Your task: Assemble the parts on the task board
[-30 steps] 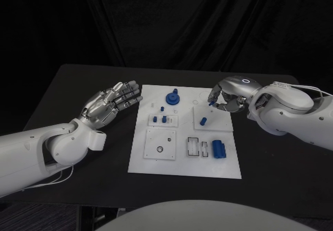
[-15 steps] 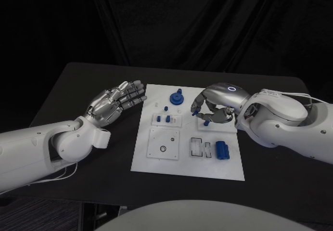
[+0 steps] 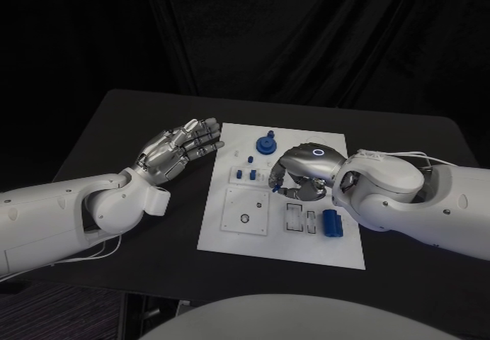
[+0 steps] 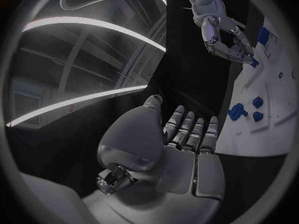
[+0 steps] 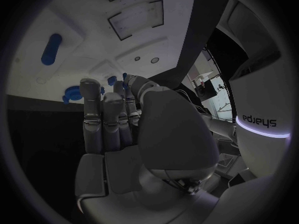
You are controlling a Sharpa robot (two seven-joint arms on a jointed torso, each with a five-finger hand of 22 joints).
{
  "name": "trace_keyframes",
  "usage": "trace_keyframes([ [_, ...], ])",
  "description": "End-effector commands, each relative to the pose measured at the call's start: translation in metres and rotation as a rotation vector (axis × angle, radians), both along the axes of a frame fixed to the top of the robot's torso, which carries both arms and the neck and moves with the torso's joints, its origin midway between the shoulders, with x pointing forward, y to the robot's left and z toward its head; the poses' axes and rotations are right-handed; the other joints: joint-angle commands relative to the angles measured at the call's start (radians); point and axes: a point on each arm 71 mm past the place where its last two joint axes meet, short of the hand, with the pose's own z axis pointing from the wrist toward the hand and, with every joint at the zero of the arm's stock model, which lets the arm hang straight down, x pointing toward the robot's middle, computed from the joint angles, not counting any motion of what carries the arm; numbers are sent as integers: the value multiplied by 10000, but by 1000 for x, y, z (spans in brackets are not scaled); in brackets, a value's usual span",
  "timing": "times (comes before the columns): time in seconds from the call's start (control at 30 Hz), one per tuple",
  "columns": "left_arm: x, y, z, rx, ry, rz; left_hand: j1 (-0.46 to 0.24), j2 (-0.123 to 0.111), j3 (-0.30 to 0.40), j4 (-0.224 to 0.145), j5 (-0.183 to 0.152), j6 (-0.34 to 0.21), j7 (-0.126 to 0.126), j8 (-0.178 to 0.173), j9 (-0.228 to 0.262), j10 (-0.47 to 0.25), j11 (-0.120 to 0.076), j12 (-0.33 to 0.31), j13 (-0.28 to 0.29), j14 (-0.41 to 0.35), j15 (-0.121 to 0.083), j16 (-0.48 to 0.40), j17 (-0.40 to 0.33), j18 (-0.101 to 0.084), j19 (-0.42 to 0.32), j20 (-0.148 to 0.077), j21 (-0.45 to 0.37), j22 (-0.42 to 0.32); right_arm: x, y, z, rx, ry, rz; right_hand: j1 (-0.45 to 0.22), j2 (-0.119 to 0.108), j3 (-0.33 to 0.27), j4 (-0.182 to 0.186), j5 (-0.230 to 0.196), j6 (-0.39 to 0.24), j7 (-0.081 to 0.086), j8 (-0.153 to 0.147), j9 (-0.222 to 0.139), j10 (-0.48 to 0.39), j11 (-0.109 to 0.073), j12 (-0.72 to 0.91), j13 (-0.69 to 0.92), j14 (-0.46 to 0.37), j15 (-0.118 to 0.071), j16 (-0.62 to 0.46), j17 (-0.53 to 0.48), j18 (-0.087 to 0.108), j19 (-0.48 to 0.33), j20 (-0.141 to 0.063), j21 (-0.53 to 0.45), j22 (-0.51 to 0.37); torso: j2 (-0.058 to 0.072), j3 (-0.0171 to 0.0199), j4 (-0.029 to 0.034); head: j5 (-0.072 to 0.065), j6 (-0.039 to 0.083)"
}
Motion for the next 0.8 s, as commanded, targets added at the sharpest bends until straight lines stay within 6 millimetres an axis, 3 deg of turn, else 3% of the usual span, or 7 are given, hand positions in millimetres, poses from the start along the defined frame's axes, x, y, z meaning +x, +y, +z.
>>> trace_keyframes([
  [0.03, 0, -2, -1, -129, 7, -124, 92, 1, 5, -82, 64, -36, 651, 30, -5, -51, 43, 0, 0, 72, 94, 129, 31, 191, 72, 66, 83, 35, 0, 1, -6, -566, -104, -46, -37, 68, -6, -57, 32, -72, 9, -22, 26, -32, 41, -73, -17, -1, 37, 40, 66, -67, 26, 5, 17, 583, -8, -15, -10, 77, -2],
  [0.2, 0, -3, -2, -129, 24, -134, 96, 11, 8, -102, 64, -40, 678, 38, -2, -55, 77, 24, 5, 86, 76, 140, 29, 175, 101, 56, 118, 58, -2, 6, -10, -572, -190, 62, -44, 68, -11, -59, 27, -70, 9, -21, 31, -27, 40, -75, -15, 47, 39, 133, 174, -87, 64, 7, 131, 611, -11, -20, 4, 79, -2],
  [0.43, -1, -5, -5, -149, 100, -205, 94, 22, 11, -110, 68, -62, 688, 39, -3, -76, 80, 29, 4, -16, 27, 38, 7, 198, 109, 45, 134, 79, -2, 10, -15, -552, -188, 119, -80, 66, -41, -66, -9, -58, 2, -17, 61, 3, 37, -87, -7, 93, 41, 183, 220, -95, 99, 12, 186, 631, 9, 9, 30, 91, -2],
  [0.63, -2, -4, -7, -151, 157, -211, 96, 30, 15, -113, 70, -79, 692, 36, -5, -87, 86, 27, 3, -26, 31, 45, 7, 202, 114, 48, 140, 88, -2, 14, -18, -547, -167, 145, -92, 65, -49, -66, -25, -64, 3, -21, 67, 3, 38, -95, -6, 95, 42, 182, 218, -95, 104, 13, 188, 633, 6, 1, -13, 146, -2],
  [0.8, -3, -4, -8, -172, 177, -215, 97, 37, 19, -114, 71, -93, 697, 34, -7, -96, 93, 24, 2, -40, 40, 33, 6, 203, 81, 53, 127, 49, -3, 17, -19, -510, -157, 168, -108, 66, -58, -63, -46, -70, 3, -25, 74, 3, 40, -103, -5, 99, 44, 184, 218, -91, 100, 15, 159, 629, -1, -3, 3, 136, -2],
])
